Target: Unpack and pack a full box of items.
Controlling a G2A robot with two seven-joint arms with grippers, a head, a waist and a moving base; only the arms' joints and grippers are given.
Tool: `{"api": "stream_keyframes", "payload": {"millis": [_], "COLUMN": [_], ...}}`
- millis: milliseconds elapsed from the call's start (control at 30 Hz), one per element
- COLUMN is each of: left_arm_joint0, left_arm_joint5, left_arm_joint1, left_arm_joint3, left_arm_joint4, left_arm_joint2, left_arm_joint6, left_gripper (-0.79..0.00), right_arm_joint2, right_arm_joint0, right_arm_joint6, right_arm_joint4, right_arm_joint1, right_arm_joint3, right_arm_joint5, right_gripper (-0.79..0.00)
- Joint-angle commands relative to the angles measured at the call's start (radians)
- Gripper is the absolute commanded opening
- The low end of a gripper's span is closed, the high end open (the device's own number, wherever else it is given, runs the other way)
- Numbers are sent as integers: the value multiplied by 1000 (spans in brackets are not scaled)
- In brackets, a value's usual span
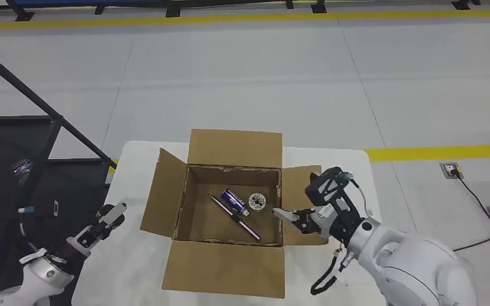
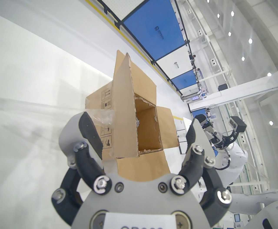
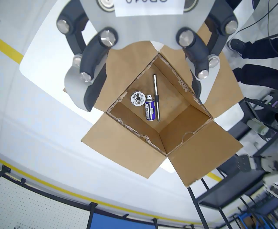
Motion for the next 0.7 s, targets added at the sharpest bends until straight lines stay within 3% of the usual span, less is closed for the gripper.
{"api": "stream_keyframes", "payload": {"millis": [0,400,500,667], "left_arm_joint0": [-8,-21,-24,-32], "left_arm_joint5": [-1,17,20,29], "left_arm_joint1": [1,5,5,6], "left_arm_joint3": [-5,-54,-68,-81], "left_arm_joint4": [20,111,136,167], "left_arm_joint2": [33,174,207,256], "left_arm_joint6": [-6,-22,-21,-11], "left_gripper": [0,0,0,0], "right_arm_joint2": [140,150,199,271], "right_arm_joint0": [-68,-89,-79,1], "right_arm_joint6": [-23,-50,-47,72], "right_arm_joint4": [194,216,345,635], "right_arm_joint1": [8,8,13,28], "right_arm_joint3": [37,88,189,426], "right_arm_joint5": [-62,-39,-52,-97], "right_gripper": [0,0,0,0]}}
